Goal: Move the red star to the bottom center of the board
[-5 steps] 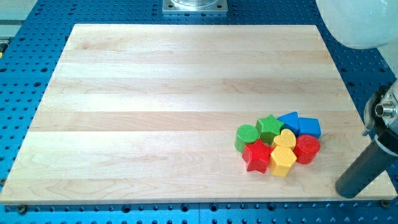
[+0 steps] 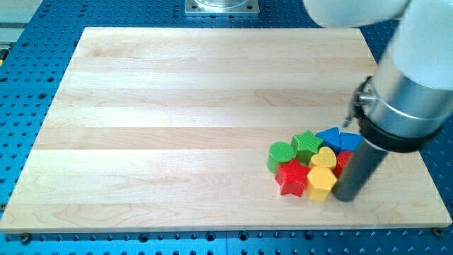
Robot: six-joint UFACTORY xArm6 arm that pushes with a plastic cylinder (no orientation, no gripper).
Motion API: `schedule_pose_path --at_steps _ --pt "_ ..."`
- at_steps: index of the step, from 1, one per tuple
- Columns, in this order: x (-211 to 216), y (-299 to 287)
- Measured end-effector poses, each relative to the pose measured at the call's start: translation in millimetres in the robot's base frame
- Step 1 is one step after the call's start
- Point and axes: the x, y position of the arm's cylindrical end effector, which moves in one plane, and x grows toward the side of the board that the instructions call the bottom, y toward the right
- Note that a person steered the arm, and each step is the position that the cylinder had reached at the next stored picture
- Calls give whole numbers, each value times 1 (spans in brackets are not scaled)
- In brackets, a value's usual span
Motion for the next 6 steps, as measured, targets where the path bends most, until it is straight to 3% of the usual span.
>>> schedule_pose_path --at_steps 2,5,6 --pt "-28 -70" --pt "2 -114" --pt "-31 -149"
